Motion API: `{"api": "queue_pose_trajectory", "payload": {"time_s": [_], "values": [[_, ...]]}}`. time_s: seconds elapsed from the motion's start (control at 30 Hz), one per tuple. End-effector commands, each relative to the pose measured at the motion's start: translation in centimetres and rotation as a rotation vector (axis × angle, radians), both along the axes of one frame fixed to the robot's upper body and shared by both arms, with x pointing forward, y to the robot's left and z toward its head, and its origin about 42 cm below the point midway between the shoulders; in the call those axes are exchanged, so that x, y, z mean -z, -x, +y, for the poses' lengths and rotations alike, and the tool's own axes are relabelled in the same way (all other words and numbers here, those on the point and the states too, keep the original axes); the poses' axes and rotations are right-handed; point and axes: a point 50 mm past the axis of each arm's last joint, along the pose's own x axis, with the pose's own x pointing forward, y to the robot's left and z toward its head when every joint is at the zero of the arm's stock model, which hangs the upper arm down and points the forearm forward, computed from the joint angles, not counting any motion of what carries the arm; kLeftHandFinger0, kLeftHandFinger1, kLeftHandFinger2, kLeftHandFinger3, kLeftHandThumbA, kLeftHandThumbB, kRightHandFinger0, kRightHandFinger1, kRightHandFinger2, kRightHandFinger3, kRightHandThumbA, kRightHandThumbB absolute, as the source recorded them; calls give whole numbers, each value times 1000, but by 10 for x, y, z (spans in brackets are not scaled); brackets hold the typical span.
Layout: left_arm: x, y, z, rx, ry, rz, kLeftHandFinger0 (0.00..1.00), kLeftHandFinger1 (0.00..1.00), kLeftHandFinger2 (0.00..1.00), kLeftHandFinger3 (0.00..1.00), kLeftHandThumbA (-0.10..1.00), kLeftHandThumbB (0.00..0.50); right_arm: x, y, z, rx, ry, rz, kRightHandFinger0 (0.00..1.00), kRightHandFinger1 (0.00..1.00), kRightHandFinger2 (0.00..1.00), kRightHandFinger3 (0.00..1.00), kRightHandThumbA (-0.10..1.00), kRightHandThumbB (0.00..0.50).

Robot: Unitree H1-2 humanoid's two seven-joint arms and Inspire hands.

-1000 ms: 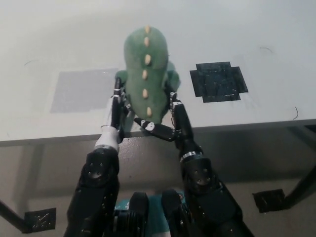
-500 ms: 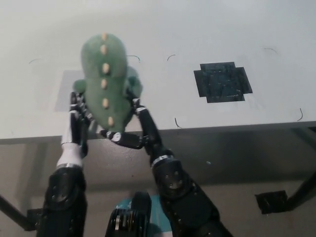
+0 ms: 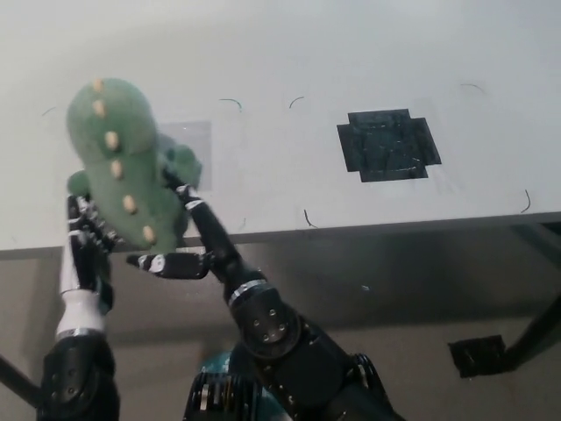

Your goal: Use both hands to pick up a dinasour on the right side and move it to the left side

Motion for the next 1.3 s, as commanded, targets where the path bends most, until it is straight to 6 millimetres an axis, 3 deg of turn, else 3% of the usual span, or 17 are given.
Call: {"api": "queue_pose_trajectory", "payload": {"time_s": [0.0,0.13,0.17,0.23,0.33,0.43,0.5,0.63,0.87,1.03,1.13,1.27], "values": [[-9,-1,-14,54,4,-48,1000,1000,1000,1000,1000,203,-22,19,46,-161,-51,-44,1000,1000,1000,1000,1000,0],[-10,-3,-14,61,-6,-62,1000,1000,1000,1000,1000,197,-24,17,45,-157,-63,-43,1000,1000,1000,1000,1000,0],[-12,-5,-15,66,-1,-59,1000,1000,1000,1000,1000,234,-26,15,44,-154,-63,-57,1000,1000,1000,1000,1000,0],[-13,-6,-16,66,0,-67,1000,1000,1000,1000,1000,233,-26,15,44,-153,-63,-55,1000,1000,1000,1000,1000,0],[-19,-10,-19,52,-16,-85,1000,1000,1000,1000,1000,173,-30,12,43,-144,-56,-63,1000,1000,1000,1000,1000,0],[-17,-11,-20,54,-21,-93,1000,1000,1000,1000,1000,171,-30,12,42,-148,-63,-54,1000,1000,1000,1000,1000,0],[-20,-15,-21,54,-18,-94,1000,1000,1000,1000,1000,193,-33,10,42,-146,-52,-65,1000,1000,1000,1000,1000,0],[-20,-16,-23,69,-14,-104,1000,1000,1000,1000,1000,188,-33,10,39,-139,-59,-71,1000,1000,1000,1000,1000,0],[-25,-31,-26,126,19,-76,1000,1000,1000,1000,1000,261,-39,-5,35,-109,-34,-55,1000,1000,1000,1000,1000,0],[-30,-42,-27,146,38,-41,1000,1000,1000,1000,1000,257,-44,-18,30,-117,-31,-35,1000,1000,1000,1000,1000,0],[-31,-46,-28,142,44,-45,1000,1000,1000,1000,1000,297,-43,-20,29,-108,-35,-17,1000,1000,1000,1000,1000,0],[-32,-47,-28,150,36,-47,1000,1000,1000,1000,1000,283,-42,-20,28,-109,-46,-13,1000,1000,1000,1000,1000,0]]}}
